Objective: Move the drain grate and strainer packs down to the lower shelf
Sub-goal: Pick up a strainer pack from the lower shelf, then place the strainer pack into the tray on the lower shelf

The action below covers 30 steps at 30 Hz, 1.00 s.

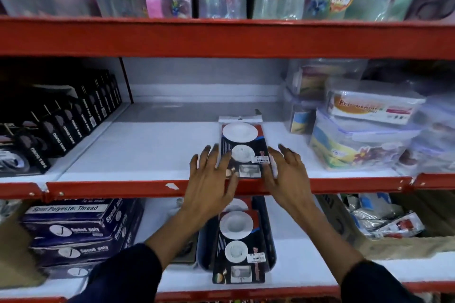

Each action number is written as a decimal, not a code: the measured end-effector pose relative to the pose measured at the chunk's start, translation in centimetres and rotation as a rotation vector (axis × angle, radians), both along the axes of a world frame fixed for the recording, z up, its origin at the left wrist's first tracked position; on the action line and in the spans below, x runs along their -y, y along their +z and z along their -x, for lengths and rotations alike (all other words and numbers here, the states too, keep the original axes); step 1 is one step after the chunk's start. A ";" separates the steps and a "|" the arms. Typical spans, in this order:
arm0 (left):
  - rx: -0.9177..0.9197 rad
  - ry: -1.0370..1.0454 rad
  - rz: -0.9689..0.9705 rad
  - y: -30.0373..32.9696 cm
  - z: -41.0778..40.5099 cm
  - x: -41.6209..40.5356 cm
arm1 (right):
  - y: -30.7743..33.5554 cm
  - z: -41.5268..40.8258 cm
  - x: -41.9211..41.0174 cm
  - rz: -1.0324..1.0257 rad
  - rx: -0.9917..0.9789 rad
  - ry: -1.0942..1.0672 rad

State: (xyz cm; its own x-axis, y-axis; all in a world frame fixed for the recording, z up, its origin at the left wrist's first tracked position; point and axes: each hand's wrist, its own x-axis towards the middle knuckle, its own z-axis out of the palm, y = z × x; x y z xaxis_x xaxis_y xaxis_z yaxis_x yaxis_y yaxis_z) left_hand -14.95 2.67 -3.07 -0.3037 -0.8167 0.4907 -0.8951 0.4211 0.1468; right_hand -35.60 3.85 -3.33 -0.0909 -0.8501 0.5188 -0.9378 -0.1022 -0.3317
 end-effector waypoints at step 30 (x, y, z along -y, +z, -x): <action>-0.786 -0.019 -1.255 -3.7 -5.6 -4.5 | -4.4 3.9 -6.9 -1.087 1.057 0.377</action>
State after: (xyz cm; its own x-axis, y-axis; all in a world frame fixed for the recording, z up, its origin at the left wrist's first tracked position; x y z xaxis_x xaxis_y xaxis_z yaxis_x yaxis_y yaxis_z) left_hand -9.33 7.16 -6.76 -0.3158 -0.8204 -0.4767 -0.4117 -0.3342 0.8478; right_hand -39.50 10.74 -7.73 0.2928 -0.8176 -0.4958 -0.2165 0.4484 -0.8672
